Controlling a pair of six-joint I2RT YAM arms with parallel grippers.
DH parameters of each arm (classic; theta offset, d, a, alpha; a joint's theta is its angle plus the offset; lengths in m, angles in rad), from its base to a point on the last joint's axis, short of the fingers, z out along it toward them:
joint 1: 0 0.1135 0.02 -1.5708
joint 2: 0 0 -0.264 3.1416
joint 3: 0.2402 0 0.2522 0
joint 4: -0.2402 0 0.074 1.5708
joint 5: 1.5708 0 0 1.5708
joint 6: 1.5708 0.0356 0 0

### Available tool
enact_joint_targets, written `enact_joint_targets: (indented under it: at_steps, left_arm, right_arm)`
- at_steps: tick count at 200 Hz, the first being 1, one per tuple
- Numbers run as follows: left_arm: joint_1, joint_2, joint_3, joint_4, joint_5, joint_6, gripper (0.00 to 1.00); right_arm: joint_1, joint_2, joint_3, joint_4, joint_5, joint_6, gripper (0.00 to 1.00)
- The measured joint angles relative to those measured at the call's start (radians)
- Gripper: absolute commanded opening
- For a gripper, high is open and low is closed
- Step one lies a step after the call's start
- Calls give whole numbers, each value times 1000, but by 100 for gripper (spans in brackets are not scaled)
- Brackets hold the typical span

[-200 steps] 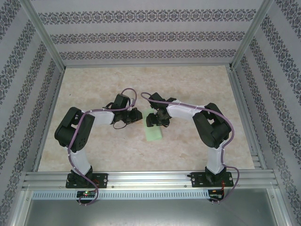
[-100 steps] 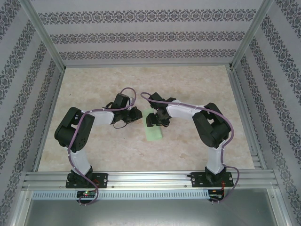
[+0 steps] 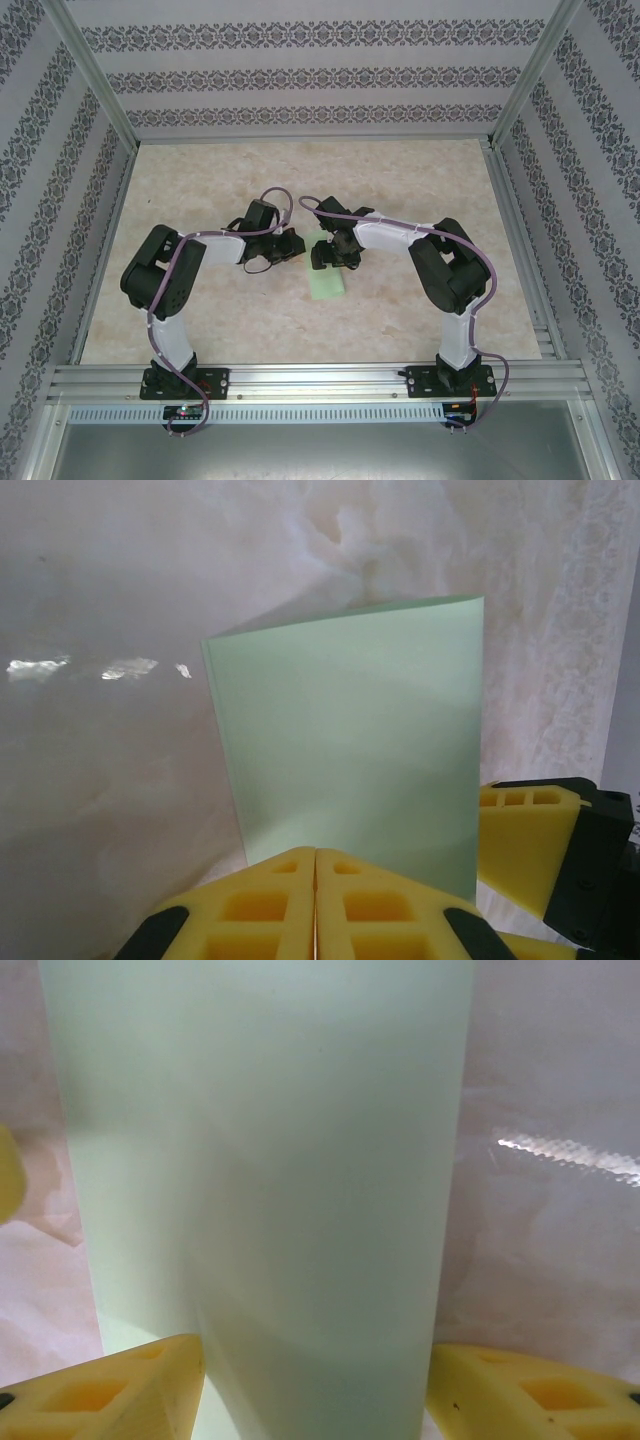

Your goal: Fold a paper plane with a square sheet of paper (pick it up from the middle)

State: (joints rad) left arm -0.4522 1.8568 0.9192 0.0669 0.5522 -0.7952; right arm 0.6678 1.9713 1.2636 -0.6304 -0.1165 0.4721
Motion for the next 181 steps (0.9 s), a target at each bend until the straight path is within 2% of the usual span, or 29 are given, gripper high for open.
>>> enact_joint_targets:
  at_steps: [181]
  left_arm:
    - [-9,45,18,3,19,0,6]
  right_arm:
    - [6,6,5,-5,11,8,66]
